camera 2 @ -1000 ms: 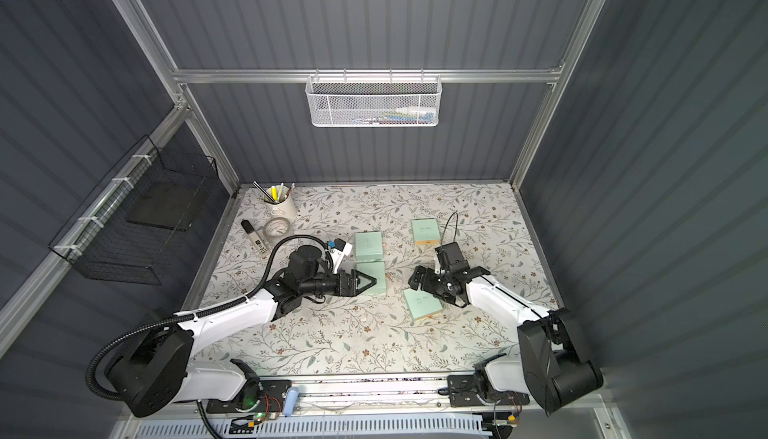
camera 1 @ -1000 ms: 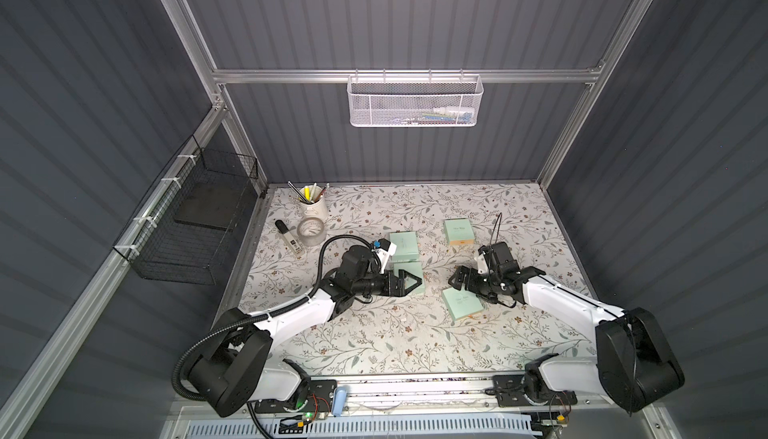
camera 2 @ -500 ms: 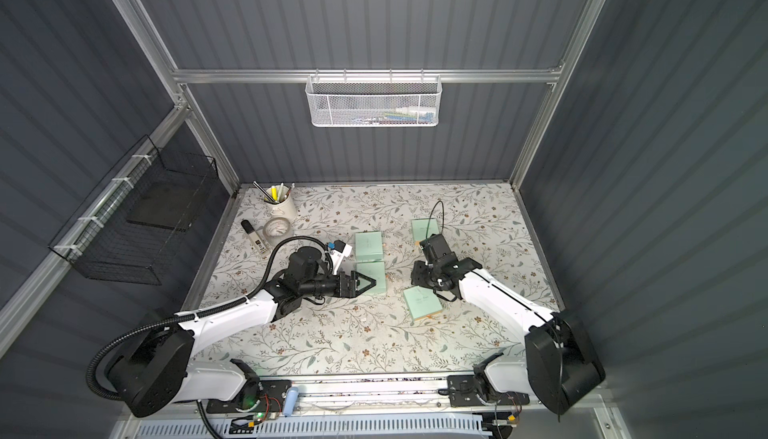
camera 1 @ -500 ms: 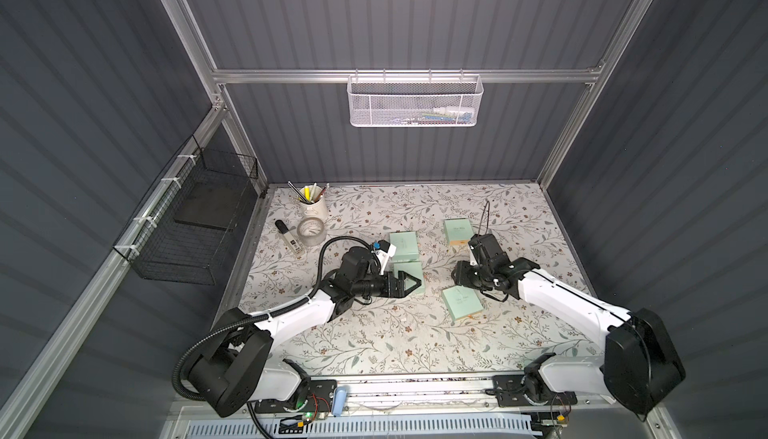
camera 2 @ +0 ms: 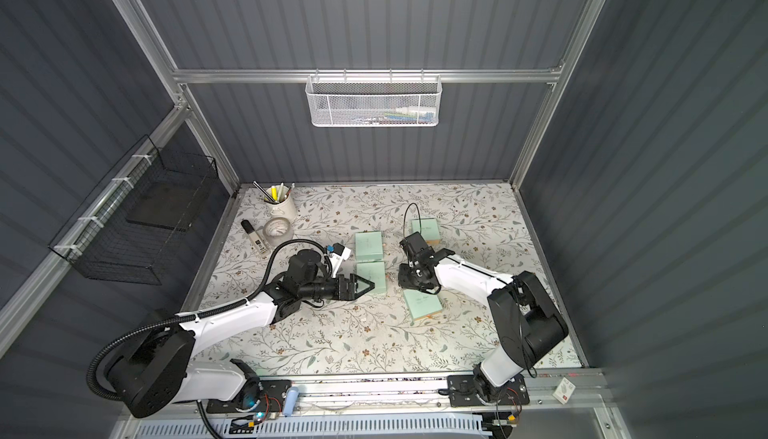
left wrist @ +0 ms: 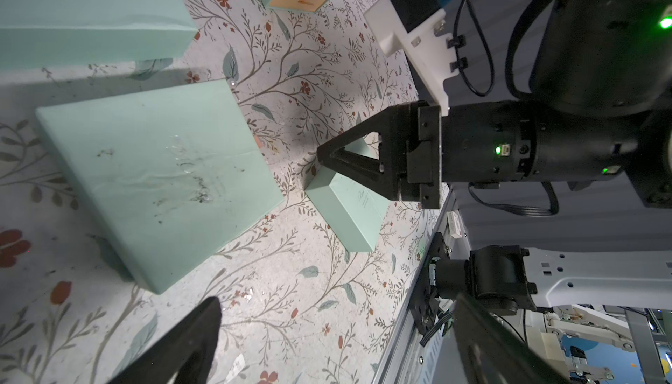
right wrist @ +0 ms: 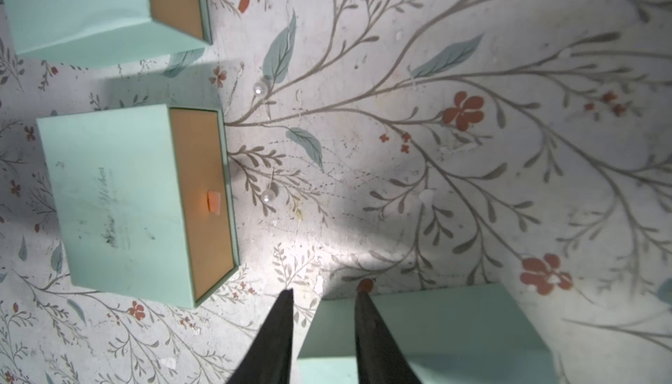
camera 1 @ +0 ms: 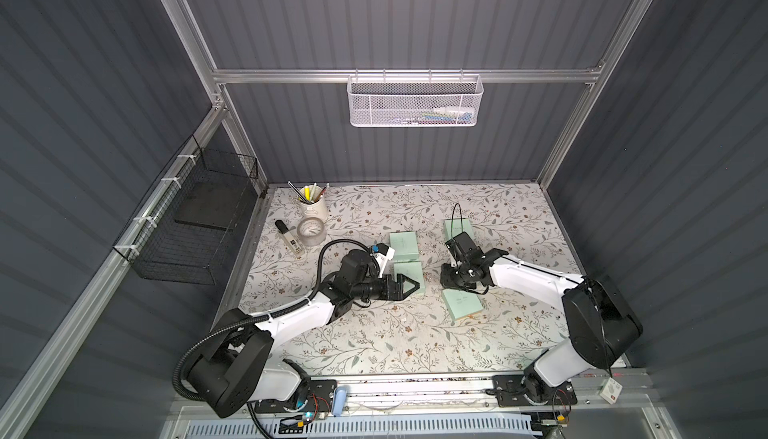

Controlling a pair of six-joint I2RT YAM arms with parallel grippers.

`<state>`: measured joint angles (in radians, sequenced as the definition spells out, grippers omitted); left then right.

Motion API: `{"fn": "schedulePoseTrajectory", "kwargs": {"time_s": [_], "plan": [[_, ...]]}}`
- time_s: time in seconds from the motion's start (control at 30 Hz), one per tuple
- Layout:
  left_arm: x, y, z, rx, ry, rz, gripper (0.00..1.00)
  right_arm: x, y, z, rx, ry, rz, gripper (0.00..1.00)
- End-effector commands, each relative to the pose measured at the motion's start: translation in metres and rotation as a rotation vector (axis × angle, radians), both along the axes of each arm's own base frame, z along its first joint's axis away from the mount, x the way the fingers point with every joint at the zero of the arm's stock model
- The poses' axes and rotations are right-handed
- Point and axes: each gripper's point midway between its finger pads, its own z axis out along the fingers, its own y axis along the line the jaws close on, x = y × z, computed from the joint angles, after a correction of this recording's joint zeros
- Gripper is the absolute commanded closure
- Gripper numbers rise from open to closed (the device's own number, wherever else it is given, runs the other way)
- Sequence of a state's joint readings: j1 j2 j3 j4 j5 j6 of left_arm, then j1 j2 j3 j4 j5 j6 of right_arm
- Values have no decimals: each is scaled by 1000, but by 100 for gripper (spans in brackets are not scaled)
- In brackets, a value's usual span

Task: Take out the earrings from the drawer-style jewelry box
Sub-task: Move the jewelry box to the center of the board.

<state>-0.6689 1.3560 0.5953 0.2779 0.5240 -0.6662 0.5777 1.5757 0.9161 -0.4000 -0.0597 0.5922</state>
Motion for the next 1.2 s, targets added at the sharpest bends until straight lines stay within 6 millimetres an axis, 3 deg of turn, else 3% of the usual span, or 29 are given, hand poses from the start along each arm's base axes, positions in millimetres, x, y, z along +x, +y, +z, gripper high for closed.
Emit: {"fn": "schedulePoseTrajectory", "kwargs": {"time_s": [0.0, 0.2, 0.43, 0.53, 0.6, 0.67, 0.7, 0.8, 0.9, 1.0, 1.17], "plan": [[-2, -1, 2, -14, -7, -2, 0, -17, 0, -2, 4, 33, 22, 69], [-1, -3, 1, -16, 1, -10, 0, -43, -2, -4, 43, 64, 33, 69], [-3, -2, 4, -15, -7, -11, 0, -65, -23, -3, 31, 65, -10, 68], [-5, -1, 7, -23, -12, -21, 0, -66, -30, 7, 87, 46, -47, 66], [-7, -4, 9, -26, -10, -38, 0, -58, -32, 25, 155, -12, -87, 64], [-12, -8, 11, -21, -18, -67, 0, -49, -48, 35, 179, -56, -165, 63], [-16, -13, 12, -8, -18, -84, 0, -46, -62, 43, 195, -94, -224, 61], [-29, -32, 8, 33, -24, -162, 0, -45, -99, 41, 217, -114, -369, 59], [-44, -56, -3, 67, -8, -239, 0, -53, -119, 33, 225, -123, -455, 55], [-55, -86, -17, 93, 13, -305, 0, -60, -128, 20, 255, -102, -488, 54], [-65, -133, -41, 138, 42, -370, 1, -63, -120, 7, 334, -76, -466, 53]]}}
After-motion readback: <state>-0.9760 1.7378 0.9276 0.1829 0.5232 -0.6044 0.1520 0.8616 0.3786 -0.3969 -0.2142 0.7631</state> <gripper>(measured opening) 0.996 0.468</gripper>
